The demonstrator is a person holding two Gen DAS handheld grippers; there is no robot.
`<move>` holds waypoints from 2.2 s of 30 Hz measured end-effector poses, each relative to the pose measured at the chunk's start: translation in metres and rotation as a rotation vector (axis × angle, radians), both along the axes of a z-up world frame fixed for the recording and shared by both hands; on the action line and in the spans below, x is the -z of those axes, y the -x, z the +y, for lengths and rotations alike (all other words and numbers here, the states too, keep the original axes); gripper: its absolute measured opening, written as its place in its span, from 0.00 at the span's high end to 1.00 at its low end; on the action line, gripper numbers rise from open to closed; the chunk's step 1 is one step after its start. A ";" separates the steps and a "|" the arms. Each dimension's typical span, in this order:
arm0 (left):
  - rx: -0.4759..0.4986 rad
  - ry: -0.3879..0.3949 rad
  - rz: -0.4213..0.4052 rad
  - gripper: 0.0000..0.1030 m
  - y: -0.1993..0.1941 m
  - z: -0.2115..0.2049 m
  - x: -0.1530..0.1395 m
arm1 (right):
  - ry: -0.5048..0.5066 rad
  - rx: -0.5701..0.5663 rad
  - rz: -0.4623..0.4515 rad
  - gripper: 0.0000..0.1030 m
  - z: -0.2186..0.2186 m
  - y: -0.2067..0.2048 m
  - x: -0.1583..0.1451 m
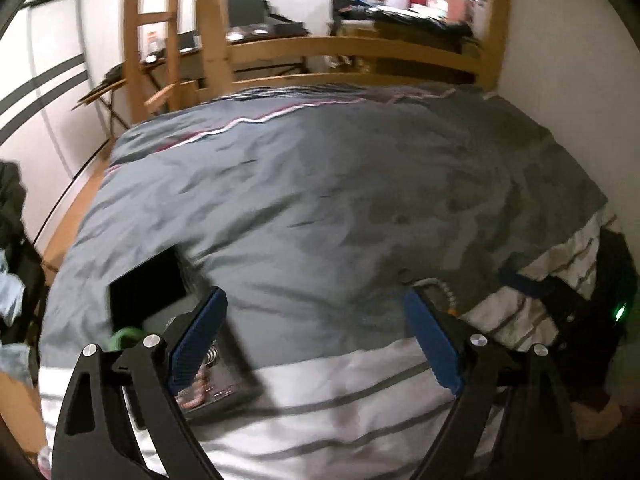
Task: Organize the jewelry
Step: 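Move both tools to the white bead bracelet and silver ring on the duvet, then grasp the silver ring with the left tool while the right tool grasps the white bead bracelet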
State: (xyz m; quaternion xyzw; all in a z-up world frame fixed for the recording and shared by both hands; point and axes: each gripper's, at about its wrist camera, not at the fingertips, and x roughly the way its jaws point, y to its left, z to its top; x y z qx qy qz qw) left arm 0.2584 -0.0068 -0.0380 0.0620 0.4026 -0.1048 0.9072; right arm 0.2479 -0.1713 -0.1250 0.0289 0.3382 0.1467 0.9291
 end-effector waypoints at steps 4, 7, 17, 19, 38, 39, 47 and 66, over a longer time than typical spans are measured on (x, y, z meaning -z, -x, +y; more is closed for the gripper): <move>0.037 -0.025 0.024 0.14 -0.028 -0.042 0.022 | -0.035 0.028 0.008 0.11 -0.016 -0.004 0.019; 0.031 -0.053 0.015 0.14 -0.052 -0.063 0.049 | -0.067 0.051 0.021 0.18 -0.021 -0.012 0.032; 0.102 -0.128 0.093 0.15 -0.104 -0.093 0.134 | 0.075 0.018 0.088 0.31 0.005 -0.033 0.065; 0.117 -0.148 0.117 0.17 -0.107 -0.092 0.145 | 0.089 0.019 0.120 0.33 0.005 -0.037 0.073; 0.118 -0.055 0.159 0.94 -0.082 -0.085 0.112 | -0.063 0.218 0.060 0.84 -0.047 -0.033 0.058; 0.127 -0.046 0.157 0.94 -0.079 -0.086 0.109 | -0.068 0.224 0.047 0.89 -0.049 -0.032 0.055; 0.154 -0.020 0.129 0.94 -0.069 -0.089 0.096 | -0.117 0.273 0.003 0.89 -0.065 -0.030 0.046; 0.173 -0.084 0.139 0.93 -0.068 -0.085 0.097 | -0.010 0.158 0.139 0.40 -0.032 -0.044 0.076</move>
